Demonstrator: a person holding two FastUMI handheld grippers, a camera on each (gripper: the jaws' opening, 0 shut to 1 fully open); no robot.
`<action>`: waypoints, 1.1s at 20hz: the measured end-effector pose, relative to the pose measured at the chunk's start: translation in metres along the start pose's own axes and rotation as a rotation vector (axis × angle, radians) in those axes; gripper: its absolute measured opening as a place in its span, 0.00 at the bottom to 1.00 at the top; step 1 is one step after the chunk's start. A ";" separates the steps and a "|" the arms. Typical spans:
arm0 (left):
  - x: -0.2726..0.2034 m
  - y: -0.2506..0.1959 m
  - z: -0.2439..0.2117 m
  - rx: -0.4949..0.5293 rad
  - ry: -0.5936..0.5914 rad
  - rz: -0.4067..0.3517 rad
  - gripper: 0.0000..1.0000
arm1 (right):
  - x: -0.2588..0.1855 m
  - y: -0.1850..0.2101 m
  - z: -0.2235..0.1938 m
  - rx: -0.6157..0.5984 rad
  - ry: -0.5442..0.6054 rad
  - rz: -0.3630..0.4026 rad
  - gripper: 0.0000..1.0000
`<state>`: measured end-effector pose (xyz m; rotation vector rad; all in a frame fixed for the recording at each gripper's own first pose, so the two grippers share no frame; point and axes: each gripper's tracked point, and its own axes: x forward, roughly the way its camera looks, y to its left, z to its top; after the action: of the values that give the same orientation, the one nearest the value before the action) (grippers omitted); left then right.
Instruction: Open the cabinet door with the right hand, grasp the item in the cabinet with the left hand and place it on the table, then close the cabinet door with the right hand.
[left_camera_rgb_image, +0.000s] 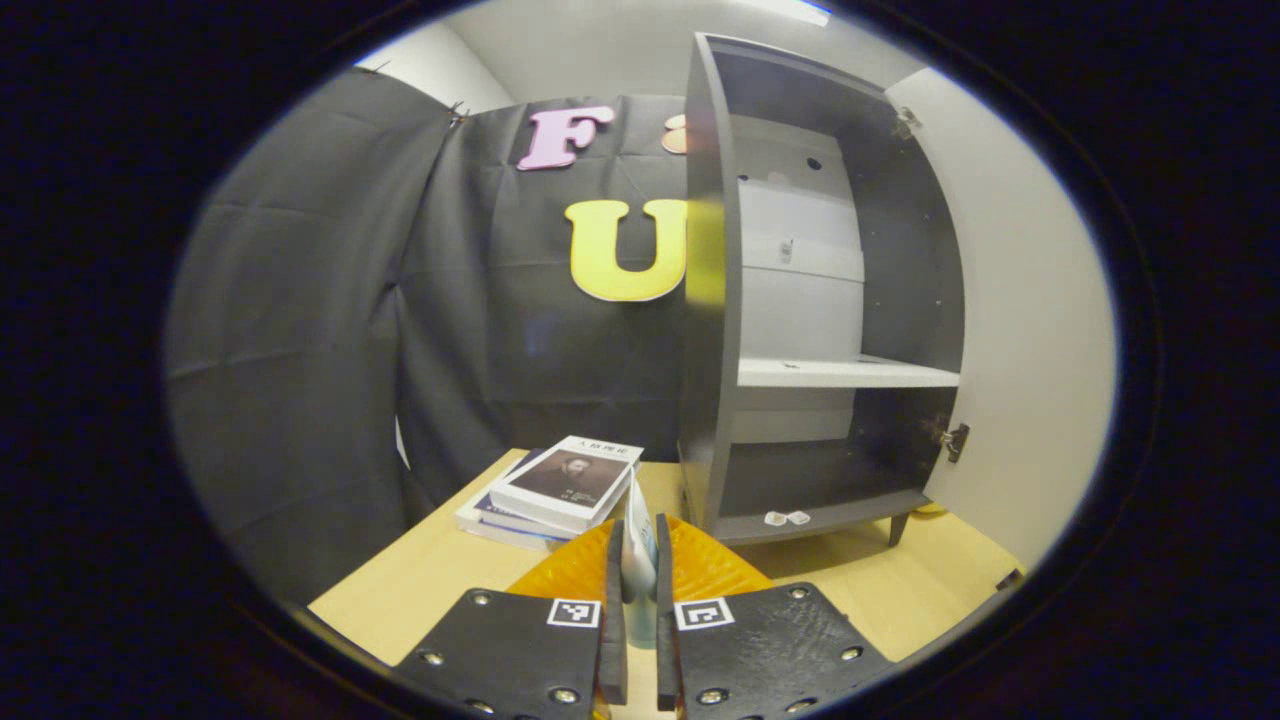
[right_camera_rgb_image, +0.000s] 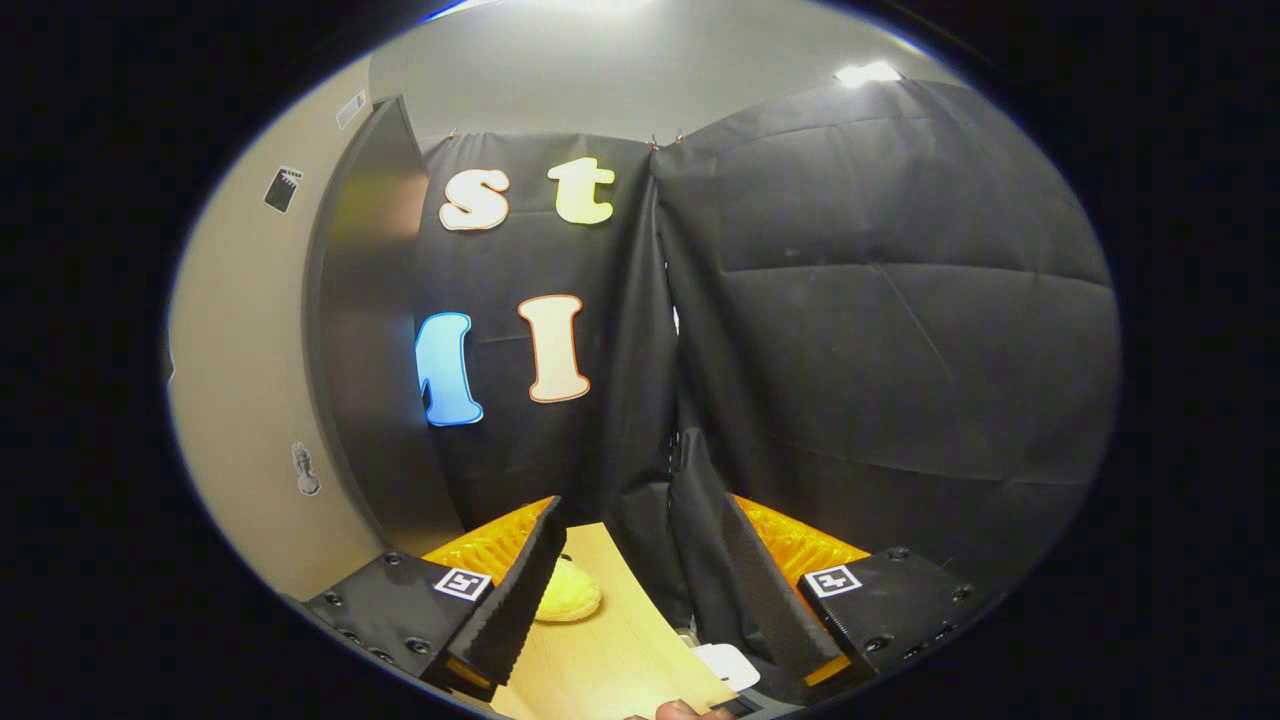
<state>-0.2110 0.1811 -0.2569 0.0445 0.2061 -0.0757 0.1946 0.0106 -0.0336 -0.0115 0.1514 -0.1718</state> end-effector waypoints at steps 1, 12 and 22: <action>-0.003 0.007 -0.013 -0.001 0.014 0.011 0.14 | -0.001 0.001 -0.003 0.013 0.010 0.006 0.98; -0.013 0.003 -0.143 -0.013 0.162 0.069 0.13 | -0.026 0.007 0.006 0.020 0.009 0.011 0.92; -0.022 0.027 -0.181 -0.007 0.135 0.129 0.13 | -0.035 0.008 0.004 0.074 0.050 0.018 0.98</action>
<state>-0.2672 0.2189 -0.4279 0.0555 0.3377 0.0565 0.1623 0.0242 -0.0243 0.0675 0.1944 -0.1592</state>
